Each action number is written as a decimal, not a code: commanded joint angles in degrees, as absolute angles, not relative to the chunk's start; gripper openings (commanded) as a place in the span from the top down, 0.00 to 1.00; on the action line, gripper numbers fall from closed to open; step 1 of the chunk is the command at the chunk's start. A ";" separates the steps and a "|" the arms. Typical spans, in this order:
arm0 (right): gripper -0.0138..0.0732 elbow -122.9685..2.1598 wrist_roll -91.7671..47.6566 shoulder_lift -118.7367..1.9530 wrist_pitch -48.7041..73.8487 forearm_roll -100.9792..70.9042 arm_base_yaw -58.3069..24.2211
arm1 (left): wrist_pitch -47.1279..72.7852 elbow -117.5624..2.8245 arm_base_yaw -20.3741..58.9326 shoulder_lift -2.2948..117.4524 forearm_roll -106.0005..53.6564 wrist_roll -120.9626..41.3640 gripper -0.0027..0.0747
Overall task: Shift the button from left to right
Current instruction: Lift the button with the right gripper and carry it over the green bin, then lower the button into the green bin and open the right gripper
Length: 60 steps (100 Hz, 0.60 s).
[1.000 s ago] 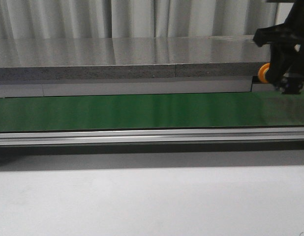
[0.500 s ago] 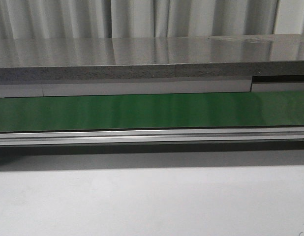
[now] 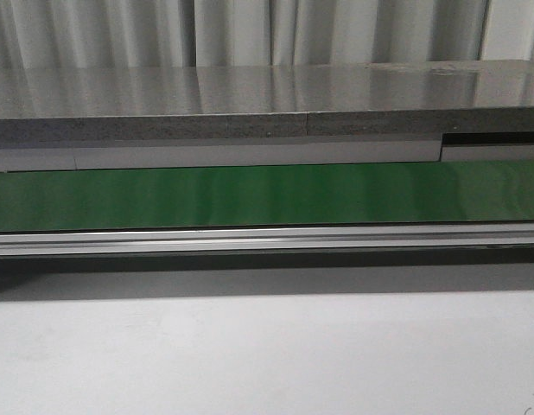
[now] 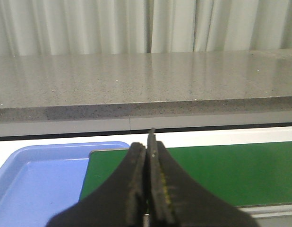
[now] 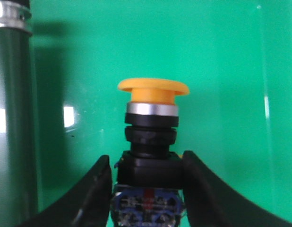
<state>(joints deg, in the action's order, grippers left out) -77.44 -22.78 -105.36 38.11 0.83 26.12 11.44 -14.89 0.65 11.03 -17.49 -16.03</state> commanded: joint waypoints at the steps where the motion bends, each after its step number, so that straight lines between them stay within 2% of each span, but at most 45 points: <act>1: 0.72 -79.16 -25.63 -103.91 36.43 -2.42 26.43 | 6.79 -16.32 1.12 11.44 -18.19 -16.11 0.99; 39: 0.71 -79.16 -29.90 -105.95 36.85 -7.30 26.43 | 6.79 -16.32 1.12 11.44 -18.19 -16.11 0.99; 50: 0.64 -79.16 -29.90 -106.62 37.91 -7.24 26.43 | 6.79 -16.32 1.12 11.44 -18.19 -16.11 0.99; 60: 0.51 -79.16 -29.90 -107.62 39.31 -7.24 26.43 | 6.79 -16.32 1.12 11.44 -18.19 -16.11 0.99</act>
